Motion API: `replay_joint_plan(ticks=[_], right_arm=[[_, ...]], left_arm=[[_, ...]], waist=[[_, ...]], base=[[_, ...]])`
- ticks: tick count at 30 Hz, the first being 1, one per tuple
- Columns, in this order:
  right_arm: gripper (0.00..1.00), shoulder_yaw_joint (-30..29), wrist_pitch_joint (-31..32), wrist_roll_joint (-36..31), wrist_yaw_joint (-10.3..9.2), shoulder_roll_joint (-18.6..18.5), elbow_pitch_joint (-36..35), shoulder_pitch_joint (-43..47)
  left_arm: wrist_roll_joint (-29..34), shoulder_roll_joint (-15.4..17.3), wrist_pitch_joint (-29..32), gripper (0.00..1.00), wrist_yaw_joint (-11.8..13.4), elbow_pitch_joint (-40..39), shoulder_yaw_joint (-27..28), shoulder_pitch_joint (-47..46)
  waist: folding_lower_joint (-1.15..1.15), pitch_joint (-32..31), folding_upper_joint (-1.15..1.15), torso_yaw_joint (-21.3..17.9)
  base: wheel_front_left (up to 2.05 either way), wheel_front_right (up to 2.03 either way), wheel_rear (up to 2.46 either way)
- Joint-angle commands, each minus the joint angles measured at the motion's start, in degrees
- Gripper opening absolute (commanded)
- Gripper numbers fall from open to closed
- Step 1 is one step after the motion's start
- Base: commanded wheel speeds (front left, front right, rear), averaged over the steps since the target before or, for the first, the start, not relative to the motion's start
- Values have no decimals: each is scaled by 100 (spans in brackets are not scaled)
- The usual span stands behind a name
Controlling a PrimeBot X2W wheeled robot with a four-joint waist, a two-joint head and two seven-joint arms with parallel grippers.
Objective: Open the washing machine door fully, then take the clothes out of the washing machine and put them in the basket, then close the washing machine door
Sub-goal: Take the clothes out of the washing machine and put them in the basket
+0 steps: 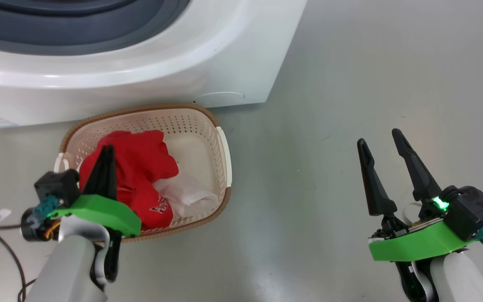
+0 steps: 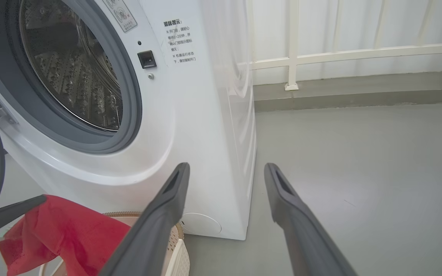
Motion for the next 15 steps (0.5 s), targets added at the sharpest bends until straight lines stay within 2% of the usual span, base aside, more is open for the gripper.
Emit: replay_joint_plan(ticks=[1,15], right_arm=[[100,155,-36,-38,36,-15,-131,-76],[100,222,-36,20,36,-15,-103,-252]], left_arm=[[36,81,-77,0,-82,110,199,-191],[239,-79,-97,0,-425,1868,396,-1008]], waist=[[0,88,0,-47],[0,443,0,-250]], base=[[0,0,0],[0,0,0]])
